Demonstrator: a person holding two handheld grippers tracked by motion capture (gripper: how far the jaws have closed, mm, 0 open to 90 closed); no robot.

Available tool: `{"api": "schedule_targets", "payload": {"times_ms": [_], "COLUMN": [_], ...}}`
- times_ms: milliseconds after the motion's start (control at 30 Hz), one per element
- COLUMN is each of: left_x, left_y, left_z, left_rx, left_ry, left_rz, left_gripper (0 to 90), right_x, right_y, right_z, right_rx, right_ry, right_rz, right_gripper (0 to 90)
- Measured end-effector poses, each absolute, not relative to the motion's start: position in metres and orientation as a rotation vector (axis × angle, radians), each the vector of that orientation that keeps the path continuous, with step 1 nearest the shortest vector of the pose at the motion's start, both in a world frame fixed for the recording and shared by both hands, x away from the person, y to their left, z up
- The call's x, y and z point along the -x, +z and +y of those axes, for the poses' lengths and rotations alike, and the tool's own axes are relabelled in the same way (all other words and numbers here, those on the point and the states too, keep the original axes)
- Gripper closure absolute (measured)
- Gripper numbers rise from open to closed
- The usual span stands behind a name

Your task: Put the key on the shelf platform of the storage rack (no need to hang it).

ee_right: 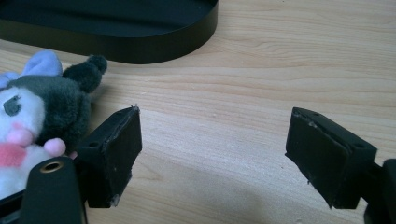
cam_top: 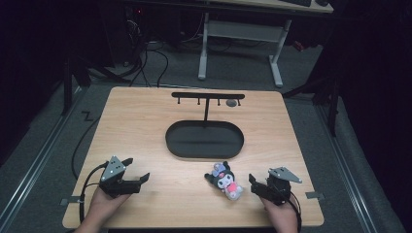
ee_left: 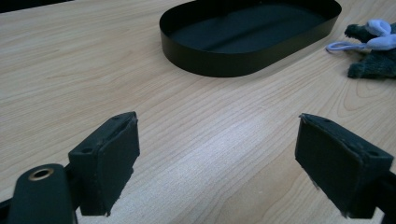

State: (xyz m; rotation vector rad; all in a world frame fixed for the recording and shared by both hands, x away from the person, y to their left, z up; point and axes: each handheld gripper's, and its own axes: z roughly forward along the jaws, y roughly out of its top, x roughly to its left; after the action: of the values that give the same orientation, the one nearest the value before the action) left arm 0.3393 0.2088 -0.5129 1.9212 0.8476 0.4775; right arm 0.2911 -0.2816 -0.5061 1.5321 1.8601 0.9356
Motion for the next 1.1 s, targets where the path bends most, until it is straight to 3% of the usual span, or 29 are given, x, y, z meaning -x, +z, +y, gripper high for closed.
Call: {"api": "schedule_targets", "payload": {"times_ms": [1100], "left_x": [-0.34], "left_y": [-0.513], "left_z": [0.205], "left_rx": [-1.929], "left_ry": [0.471], "left_rz": [0.829], "left_gripper": [14.6], "right_x": [-0.322], "right_y": [-0.486], "right_z": [-0.28], "right_rx": [-1.596], "right_ry": [0.752], "right_rz": [2.075], "right_gripper": [24.4]}}
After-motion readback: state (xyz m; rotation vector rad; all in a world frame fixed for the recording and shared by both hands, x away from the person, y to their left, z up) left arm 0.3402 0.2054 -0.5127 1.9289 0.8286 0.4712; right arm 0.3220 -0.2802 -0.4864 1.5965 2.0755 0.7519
